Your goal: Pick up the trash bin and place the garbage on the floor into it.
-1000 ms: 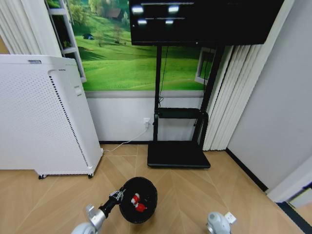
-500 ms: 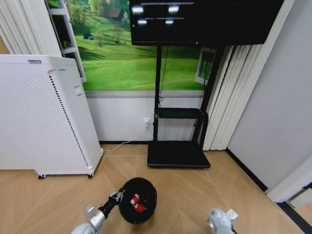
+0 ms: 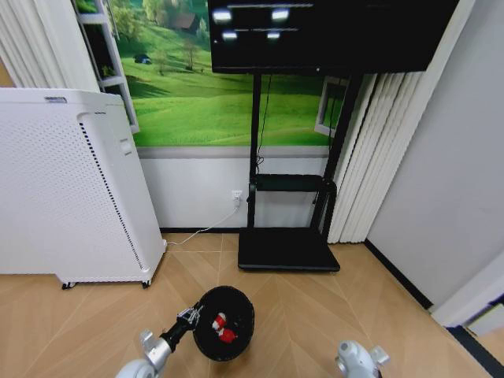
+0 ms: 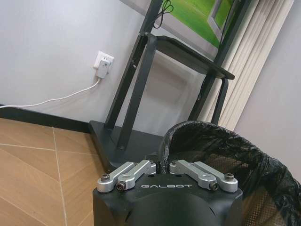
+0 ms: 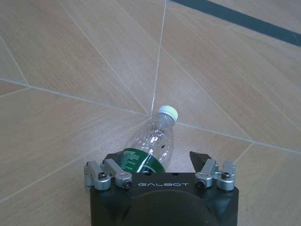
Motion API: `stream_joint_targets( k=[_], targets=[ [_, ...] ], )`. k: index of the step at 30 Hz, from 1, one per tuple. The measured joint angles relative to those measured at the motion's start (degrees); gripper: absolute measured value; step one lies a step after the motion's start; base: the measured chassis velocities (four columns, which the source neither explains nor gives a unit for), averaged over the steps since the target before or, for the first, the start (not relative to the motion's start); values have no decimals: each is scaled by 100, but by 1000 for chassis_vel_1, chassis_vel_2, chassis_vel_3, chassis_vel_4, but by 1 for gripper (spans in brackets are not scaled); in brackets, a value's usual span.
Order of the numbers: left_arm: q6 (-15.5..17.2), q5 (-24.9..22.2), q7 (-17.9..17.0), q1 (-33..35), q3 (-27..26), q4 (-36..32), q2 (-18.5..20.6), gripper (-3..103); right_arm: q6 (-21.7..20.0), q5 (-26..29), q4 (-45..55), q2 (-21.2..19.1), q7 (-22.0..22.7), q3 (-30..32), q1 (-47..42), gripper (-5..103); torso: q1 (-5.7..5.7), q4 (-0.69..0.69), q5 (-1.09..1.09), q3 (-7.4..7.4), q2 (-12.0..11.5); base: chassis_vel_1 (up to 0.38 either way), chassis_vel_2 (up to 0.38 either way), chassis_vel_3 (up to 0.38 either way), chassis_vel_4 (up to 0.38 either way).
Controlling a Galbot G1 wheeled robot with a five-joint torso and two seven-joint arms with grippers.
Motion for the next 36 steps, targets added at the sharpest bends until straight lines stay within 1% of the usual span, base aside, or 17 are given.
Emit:
stream_joint_targets(
  k=[4,10,22,23,24,25,27,31,32,33,35,36],
  targets=[
    [12,-2,-5,29,10,-54,4,7,16,195,-201,22,-3,-5,124,79,0,0,0,0,0,0,0,0,0],
    [21,-3,-18,91,8,-108,4,7,13,402,-445,-28,-109,-14,319,74,0,0,0,0,0,0,0,0,0],
    [22,22,-26,167,-23,-127,-44,7,-218,579,-650,-178,-391,-20,360,77,0,-1,1,0,0,0,0,0,0],
    [22,26,-26,167,-23,-127,-52,7,-240,630,-669,-202,-419,-21,356,78,0,-1,1,0,0,0,0,0,0],
    [22,28,-30,167,-22,-126,-60,7,-255,681,-708,-224,-439,-21,363,75,0,-1,0,0,0,0,0,0,0],
    [22,28,-30,167,-22,-126,-60,7,-255,681,-708,-224,-439,-21,363,75,0,-1,0,0,0,0,0,0,0],
    [21,31,-34,166,-18,-126,-63,7,-280,836,-805,-286,-499,-21,392,71,0,0,1,0,0,0,0,0,0],
    [16,32,-36,176,-18,-128,-63,7,-296,1010,-940,-382,-586,-18,427,70,0,1,-6,-1,1,0,0,0,0],
    [15,34,-37,184,-18,-128,-63,7,-296,1026,-943,-395,-628,-15,413,66,0,2,-6,-1,1,0,0,0,0],
    [15,34,-37,184,-18,-128,-63,7,-296,1026,-943,-395,-628,-15,413,66,0,2,-6,-1,1,0,0,0,0],
    [5,42,-37,196,-21,-128,-70,7,-298,1054,-906,-400,-673,-4,357,55,0,2,-6,-1,1,0,0,0,0],
    [5,42,-37,196,-21,-128,-70,7,-298,1054,-906,-400,-673,-4,357,55,0,2,-6,-1,1,0,0,0,0]
  ],
)
